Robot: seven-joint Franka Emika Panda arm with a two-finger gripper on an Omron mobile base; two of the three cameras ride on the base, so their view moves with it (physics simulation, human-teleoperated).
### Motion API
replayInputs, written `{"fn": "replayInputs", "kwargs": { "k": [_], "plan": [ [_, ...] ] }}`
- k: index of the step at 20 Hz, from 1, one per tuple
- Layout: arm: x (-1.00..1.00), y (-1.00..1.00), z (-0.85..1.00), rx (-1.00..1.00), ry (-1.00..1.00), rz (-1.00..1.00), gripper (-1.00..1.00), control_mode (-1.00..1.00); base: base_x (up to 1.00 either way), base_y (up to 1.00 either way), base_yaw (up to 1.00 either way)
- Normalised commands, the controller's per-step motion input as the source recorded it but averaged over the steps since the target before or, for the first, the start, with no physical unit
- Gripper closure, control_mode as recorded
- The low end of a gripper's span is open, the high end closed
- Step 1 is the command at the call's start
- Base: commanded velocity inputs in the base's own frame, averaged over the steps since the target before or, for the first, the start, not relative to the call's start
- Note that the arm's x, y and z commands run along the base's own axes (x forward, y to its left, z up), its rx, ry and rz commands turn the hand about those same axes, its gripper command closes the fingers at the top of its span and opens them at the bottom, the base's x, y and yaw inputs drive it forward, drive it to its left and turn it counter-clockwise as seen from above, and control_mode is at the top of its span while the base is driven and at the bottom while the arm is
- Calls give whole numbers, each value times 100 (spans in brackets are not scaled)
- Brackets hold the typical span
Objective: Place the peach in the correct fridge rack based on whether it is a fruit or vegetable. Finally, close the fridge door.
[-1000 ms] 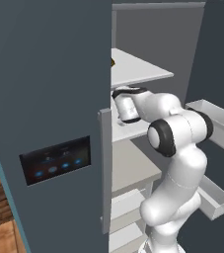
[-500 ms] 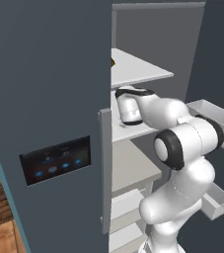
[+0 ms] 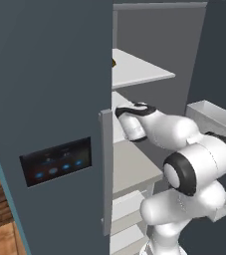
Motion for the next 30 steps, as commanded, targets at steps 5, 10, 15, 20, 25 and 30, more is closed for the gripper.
{"fn": "replayInputs", "kwargs": {
  "k": [5, 10, 15, 20, 25, 30],
  "plan": [
    [-70, -2, 70, -4, 18, 3, -100, -100, 0, 0, 0],
    [-67, -3, 100, -1, 11, 2, -100, -100, 0, 0, 0],
    [-54, 0, 99, -1, 23, 3, -100, -100, 0, 0, 0],
    [-52, 0, 90, 0, 32, 0, -100, -100, 0, 0, 0],
    [-95, 6, 6, 0, 9, -1, -100, -100, 0, 0, 0],
    [-77, 10, -1, 14, -5, -15, -100, -100, 0, 0, 0]
  ]
}}
